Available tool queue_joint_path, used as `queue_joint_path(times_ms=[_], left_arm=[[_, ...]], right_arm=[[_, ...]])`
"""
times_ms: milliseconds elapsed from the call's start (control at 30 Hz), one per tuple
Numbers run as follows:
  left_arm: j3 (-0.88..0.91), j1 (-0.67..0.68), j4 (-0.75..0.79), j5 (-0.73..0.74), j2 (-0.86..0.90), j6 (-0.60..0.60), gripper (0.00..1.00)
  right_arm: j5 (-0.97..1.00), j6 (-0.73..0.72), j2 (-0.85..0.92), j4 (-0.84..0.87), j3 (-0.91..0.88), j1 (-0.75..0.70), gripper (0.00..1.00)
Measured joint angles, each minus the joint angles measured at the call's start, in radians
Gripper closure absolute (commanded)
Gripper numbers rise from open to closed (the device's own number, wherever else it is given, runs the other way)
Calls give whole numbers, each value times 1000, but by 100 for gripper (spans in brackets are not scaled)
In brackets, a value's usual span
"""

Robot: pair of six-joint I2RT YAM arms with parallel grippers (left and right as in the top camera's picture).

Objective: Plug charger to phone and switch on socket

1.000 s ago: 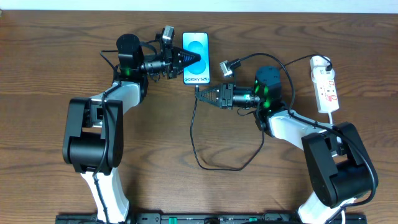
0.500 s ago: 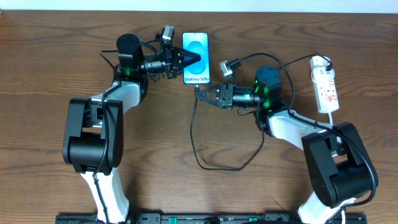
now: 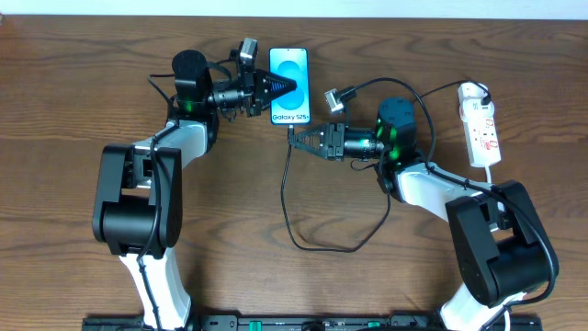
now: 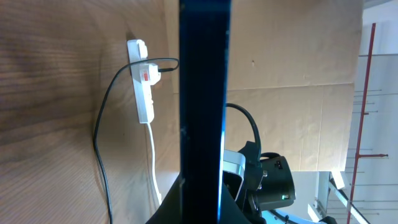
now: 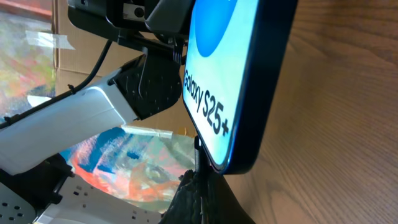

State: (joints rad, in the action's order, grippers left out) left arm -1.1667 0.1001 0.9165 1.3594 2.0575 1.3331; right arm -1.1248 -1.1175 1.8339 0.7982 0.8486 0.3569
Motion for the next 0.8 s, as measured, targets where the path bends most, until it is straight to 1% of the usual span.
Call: queue_joint_path(times_ms=[300, 800], left_arm=[[0, 0, 33, 15, 0, -3, 93], [0, 0, 34, 30, 0, -3, 93]], right_arm=[[4, 0, 0, -12, 0, 0, 99], [7, 0, 1, 7, 0, 5, 99]])
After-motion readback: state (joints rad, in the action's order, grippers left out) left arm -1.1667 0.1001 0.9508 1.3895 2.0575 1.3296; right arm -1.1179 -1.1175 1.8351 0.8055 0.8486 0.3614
